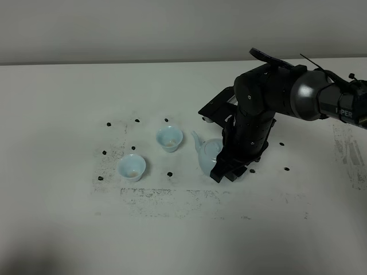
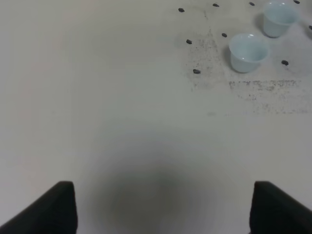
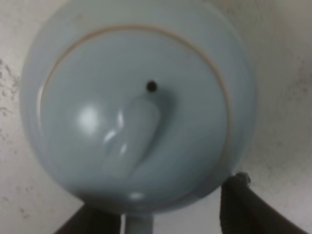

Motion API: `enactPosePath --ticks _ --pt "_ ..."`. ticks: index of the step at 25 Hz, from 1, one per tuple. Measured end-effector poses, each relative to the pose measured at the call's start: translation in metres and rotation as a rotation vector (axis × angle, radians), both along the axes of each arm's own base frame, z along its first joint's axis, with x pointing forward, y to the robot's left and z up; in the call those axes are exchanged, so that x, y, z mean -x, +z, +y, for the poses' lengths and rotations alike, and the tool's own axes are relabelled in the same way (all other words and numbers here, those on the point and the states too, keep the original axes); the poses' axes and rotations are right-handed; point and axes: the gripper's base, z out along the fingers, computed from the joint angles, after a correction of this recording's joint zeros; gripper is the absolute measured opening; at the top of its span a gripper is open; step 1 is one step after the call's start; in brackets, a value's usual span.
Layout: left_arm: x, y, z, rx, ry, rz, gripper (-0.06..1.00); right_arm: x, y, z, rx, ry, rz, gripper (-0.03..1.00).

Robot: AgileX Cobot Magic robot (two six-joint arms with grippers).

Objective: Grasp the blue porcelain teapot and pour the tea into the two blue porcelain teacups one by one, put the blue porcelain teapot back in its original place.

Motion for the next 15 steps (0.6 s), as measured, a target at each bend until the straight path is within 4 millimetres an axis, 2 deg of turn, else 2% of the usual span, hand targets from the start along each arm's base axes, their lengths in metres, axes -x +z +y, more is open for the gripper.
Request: enactPosePath --ticks 8,15 --pt "0.0 0.0 0.0 0.0 0.0 0.0 0.73 0.0 0.0 0.0001 -0.001 0.0 0.0 0.46" --pt "0.0 0.0 0.0 0.0 0.0 0.0 0.73 0.0001 0.0 0.0003 -0.003 -0.002 0.001 0.4"
